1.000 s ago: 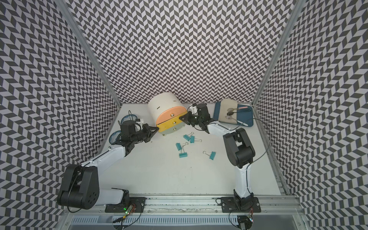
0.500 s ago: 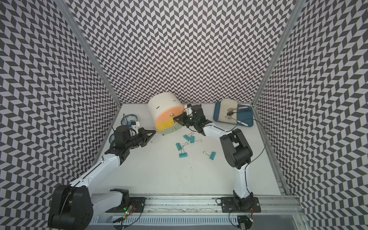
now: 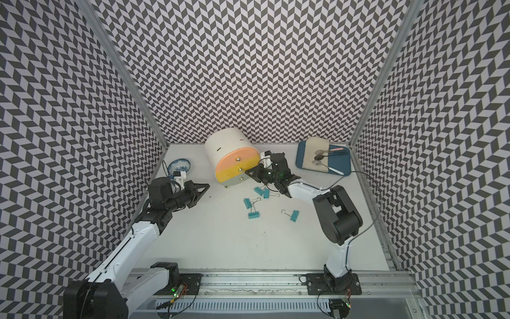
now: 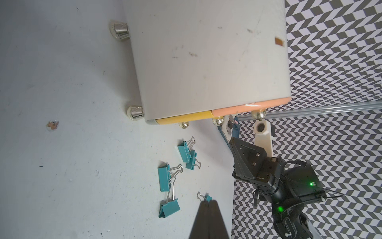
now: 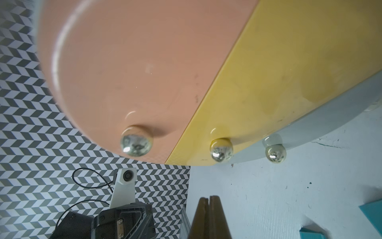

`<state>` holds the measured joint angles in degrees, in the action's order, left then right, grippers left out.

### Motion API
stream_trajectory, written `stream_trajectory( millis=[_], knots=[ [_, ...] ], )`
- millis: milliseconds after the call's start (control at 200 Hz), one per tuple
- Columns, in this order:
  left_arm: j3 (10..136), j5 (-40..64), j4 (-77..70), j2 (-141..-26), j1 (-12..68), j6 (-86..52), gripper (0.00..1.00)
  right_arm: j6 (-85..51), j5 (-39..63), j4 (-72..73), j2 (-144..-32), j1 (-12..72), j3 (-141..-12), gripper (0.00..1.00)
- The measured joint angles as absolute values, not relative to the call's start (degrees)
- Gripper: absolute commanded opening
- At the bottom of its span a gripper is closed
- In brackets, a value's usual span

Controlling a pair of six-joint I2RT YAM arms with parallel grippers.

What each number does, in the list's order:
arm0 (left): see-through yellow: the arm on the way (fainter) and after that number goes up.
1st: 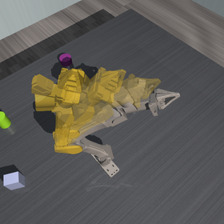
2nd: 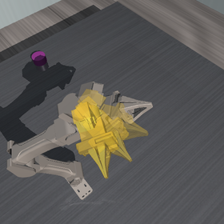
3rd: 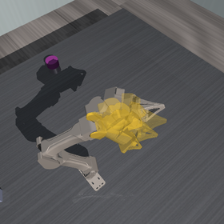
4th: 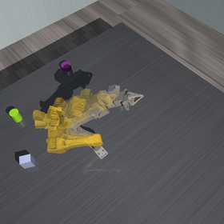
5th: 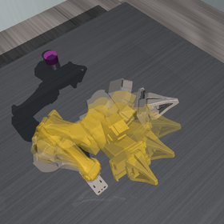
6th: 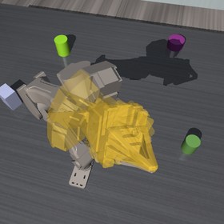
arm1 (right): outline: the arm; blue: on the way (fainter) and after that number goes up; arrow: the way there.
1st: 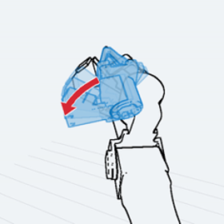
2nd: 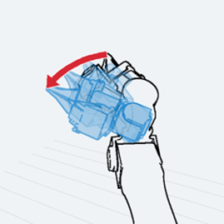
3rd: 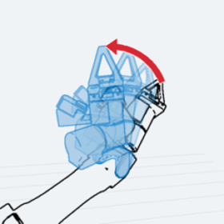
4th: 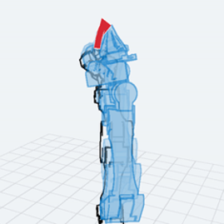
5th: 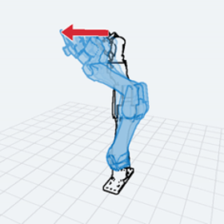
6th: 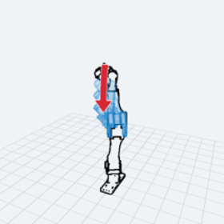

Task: Put the binder clips in the drawer according to color
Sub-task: Open the drawer in the storage box.

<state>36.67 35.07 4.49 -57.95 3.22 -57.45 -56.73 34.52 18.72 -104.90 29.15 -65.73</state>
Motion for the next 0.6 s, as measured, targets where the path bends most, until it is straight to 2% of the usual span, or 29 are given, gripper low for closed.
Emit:
stream_trajectory(
  millis=[145, 295, 601],
  knots=[
    [38.09, 35.27, 6.66, -56.99, 3.25, -56.25, 0.22, -56.05, 33.76, 20.62, -101.51, 29.15, -60.62, 0.23],
    [38.37, 35.40, 8.34, -55.64, 3.25, -56.21, 0.26, -55.79, 33.01, 21.12, -102.52, 29.65, -58.11, 0.35],
    [38.37, 35.31, 11.81, -51.18, 3.22, -56.18, 0.29, -55.96, 32.71, 23.40, -108.64, 31.24, -60.20, 0.46]
  ],
)
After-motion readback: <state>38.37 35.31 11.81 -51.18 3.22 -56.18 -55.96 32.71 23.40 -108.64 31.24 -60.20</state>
